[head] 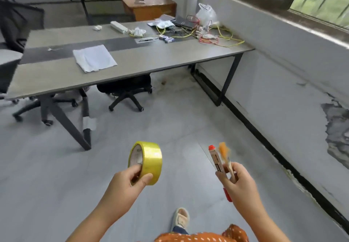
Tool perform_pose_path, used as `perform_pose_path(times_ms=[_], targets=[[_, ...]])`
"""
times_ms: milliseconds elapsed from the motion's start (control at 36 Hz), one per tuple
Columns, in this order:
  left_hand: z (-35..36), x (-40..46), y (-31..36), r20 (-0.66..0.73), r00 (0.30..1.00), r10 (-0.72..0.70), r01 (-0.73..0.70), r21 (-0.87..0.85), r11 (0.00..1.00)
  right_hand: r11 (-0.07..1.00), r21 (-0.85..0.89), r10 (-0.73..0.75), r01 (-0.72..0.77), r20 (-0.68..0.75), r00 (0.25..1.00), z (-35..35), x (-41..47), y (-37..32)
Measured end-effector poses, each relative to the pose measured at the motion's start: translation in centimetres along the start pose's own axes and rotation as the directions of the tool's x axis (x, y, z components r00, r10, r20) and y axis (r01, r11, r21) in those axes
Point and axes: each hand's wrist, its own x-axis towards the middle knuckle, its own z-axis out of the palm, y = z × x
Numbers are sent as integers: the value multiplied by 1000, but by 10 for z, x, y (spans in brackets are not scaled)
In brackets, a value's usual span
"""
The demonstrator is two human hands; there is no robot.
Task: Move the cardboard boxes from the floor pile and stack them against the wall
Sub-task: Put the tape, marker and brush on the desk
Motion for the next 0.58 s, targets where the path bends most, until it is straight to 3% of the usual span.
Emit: perform_pose_path(times_ms=[250, 444, 583], targets=[[-15, 139, 10, -98, 987, -127, 128, 6, 992, 997, -19, -66, 68, 110, 992, 15, 169, -82], [-49, 241, -23, -129, 964, -232, 234, -2, 972, 996, -52, -68, 77, 155, 986, 66, 277, -128], [-100, 337, -43, -111, 979, -170, 175, 32, 984, 996, -47, -67, 74, 133, 989, 113, 361, -180]])
